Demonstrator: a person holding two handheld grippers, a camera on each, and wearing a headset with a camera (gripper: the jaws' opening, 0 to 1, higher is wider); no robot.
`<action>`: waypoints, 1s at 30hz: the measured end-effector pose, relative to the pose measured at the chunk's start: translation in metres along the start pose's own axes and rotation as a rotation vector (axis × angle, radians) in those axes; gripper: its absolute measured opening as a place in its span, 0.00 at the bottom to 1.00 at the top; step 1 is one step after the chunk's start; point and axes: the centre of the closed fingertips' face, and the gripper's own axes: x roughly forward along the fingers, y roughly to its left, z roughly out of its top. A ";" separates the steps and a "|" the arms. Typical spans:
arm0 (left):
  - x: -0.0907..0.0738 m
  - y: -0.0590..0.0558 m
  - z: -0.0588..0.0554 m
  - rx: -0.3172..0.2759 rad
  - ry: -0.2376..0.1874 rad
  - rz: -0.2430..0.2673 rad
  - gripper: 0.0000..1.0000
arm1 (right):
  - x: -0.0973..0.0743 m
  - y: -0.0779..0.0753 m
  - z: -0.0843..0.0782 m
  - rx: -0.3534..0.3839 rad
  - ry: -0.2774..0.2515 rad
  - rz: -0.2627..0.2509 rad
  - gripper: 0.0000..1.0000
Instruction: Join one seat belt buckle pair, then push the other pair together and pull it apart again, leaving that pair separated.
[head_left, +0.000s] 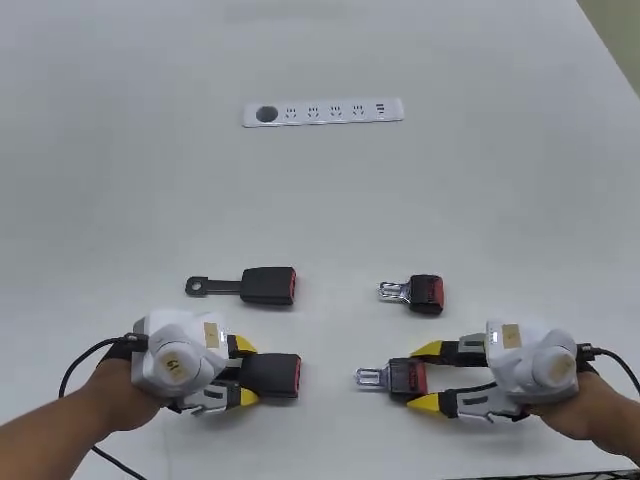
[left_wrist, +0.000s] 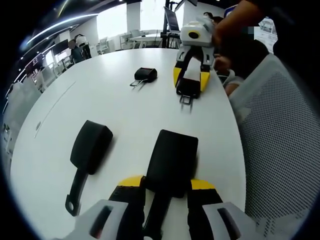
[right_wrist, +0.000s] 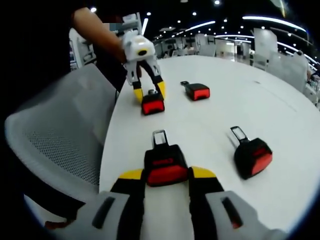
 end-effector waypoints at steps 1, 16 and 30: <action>0.000 0.000 0.000 -0.002 -0.001 0.002 0.33 | 0.002 0.000 0.002 0.008 -0.007 0.001 0.34; 0.000 -0.001 0.000 0.000 0.005 0.003 0.33 | 0.044 0.012 0.037 0.007 -0.030 0.013 0.34; 0.000 0.000 0.000 0.009 0.010 0.000 0.33 | 0.066 0.016 0.054 -0.023 -0.014 -0.001 0.34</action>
